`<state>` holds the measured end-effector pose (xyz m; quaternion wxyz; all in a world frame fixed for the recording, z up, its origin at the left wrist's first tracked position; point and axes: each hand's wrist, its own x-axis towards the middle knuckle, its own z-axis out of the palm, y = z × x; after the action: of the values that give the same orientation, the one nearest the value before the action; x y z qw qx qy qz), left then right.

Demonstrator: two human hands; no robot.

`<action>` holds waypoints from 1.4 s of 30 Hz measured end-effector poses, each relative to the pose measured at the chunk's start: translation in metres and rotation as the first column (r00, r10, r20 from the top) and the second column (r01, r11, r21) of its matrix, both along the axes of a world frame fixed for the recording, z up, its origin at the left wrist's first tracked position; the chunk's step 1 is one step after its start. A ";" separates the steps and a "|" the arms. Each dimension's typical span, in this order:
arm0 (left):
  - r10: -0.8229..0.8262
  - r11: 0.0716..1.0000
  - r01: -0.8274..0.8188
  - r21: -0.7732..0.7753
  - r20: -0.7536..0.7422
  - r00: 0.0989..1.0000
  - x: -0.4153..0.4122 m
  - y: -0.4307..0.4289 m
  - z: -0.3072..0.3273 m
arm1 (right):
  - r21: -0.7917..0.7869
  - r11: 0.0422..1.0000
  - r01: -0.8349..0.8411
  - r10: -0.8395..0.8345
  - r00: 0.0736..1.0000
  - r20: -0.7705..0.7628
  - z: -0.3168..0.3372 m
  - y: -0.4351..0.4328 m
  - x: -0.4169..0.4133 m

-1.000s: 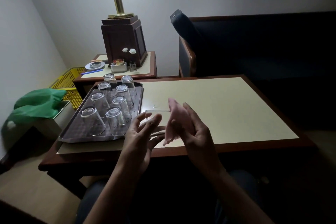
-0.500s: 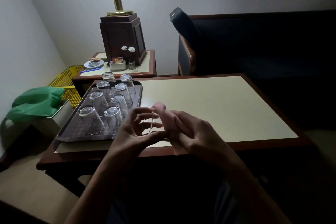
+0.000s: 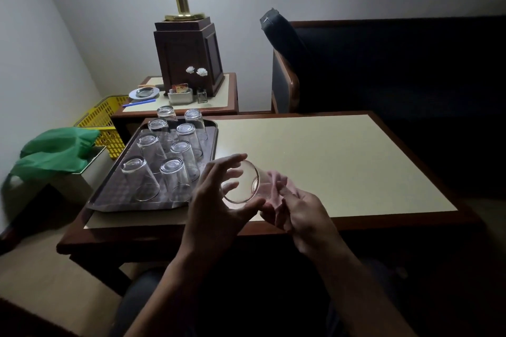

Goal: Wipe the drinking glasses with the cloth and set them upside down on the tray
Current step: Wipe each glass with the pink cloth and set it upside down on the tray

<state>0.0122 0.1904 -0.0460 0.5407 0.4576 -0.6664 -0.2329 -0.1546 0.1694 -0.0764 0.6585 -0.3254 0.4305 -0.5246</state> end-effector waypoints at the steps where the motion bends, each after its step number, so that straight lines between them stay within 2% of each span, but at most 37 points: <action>1: 0.017 1.000 -0.017 0.017 -0.032 0.999 0.001 0.000 0.000 | -0.055 0.997 0.061 -0.066 0.994 -0.089 0.000 0.003 0.000; 3: 0.040 0.995 -0.031 0.098 -0.091 0.995 0.005 -0.001 0.002 | -0.211 0.970 0.120 -0.176 0.947 -0.268 -0.002 0.011 -0.003; 6: 0.026 0.978 0.013 0.208 -0.184 0.983 0.009 -0.003 0.007 | -0.393 0.919 0.011 -0.201 0.873 -0.445 0.006 0.023 -0.003; 8: 0.023 0.958 0.081 0.276 -0.355 0.935 0.009 -0.004 0.009 | -0.442 0.893 -0.089 -0.199 0.802 -0.563 0.008 0.025 -0.002; 10: 0.020 0.939 0.133 0.316 -0.439 0.898 0.011 -0.003 0.008 | -0.409 0.901 -0.142 -0.173 0.748 -0.640 0.013 0.026 0.001; 14: 0.003 0.937 0.124 0.327 -0.361 0.933 0.019 -0.002 0.005 | -0.383 0.904 -0.188 -0.001 0.896 -0.443 0.026 0.024 0.004; 18: -0.087 0.934 0.196 0.297 -0.343 0.935 0.032 -0.003 0.006 | -0.463 0.863 -0.204 -0.066 0.862 -0.503 0.049 0.024 -0.001; 20: -0.155 0.927 0.241 0.289 -0.288 0.945 0.037 -0.001 0.008 | -0.494 0.848 -0.194 -0.088 0.867 -0.491 0.059 0.021 0.000; 23: -0.253 0.904 0.287 0.318 -0.145 0.957 0.037 0.001 0.012 | -0.461 0.836 -0.298 -0.060 0.786 -0.616 0.069 0.009 -0.004; 25: -0.294 0.889 0.297 0.348 -0.063 0.954 0.037 -0.001 0.014 | -0.385 0.838 -0.386 -0.030 0.673 -0.739 0.076 0.002 -0.012; 27: -0.314 0.866 0.307 0.395 -0.049 0.948 0.039 -0.003 0.018 | -0.348 0.843 -0.411 -0.050 0.583 -0.811 0.081 -0.003 -0.018; 31: -0.292 0.841 0.339 0.421 -0.175 0.940 0.040 -0.004 0.022 | -0.375 0.854 -0.360 -0.138 0.539 -0.831 0.071 -0.009 -0.020; 34: -0.181 0.821 0.333 0.463 -0.343 0.922 0.036 -0.004 0.012 | -0.398 0.889 -0.225 -0.188 0.614 -0.767 0.065 -0.009 -0.023; 35: -0.131 0.788 0.368 0.493 -0.450 0.883 0.034 -0.003 0.007 | -0.412 0.895 -0.172 -0.207 0.658 -0.724 0.065 -0.007 -0.023; 37: -0.055 0.717 0.507 0.479 -0.686 0.726 0.028 -0.001 -0.002 | -0.440 0.892 -0.109 -0.248 0.696 -0.675 0.064 -0.003 -0.022; 38: -0.029 0.717 0.531 0.452 -0.742 0.670 0.026 -0.001 -0.004 | -0.450 0.887 -0.107 -0.267 0.675 -0.687 0.062 -0.002 -0.023; 39: -0.014 0.730 0.521 0.442 -0.752 0.659 0.024 -0.002 -0.005 | -0.446 0.887 -0.122 -0.264 0.658 -0.706 0.062 -0.002 -0.023; 40: 0.000 0.747 0.494 0.446 -0.743 0.670 0.023 -0.002 -0.004 | -0.426 0.889 -0.170 -0.219 0.657 -0.721 0.062 -0.003 -0.025; 42: 0.028 0.757 0.440 0.484 -0.696 0.718 0.021 -0.001 0.002 | -0.357 0.864 -0.354 -0.026 0.677 -0.735 0.068 -0.003 -0.031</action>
<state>0.0332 0.1890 -0.0437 0.5285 0.4116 -0.3630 -0.6477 -0.1855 0.1667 -0.0087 0.3827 -0.6926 0.4794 -0.3796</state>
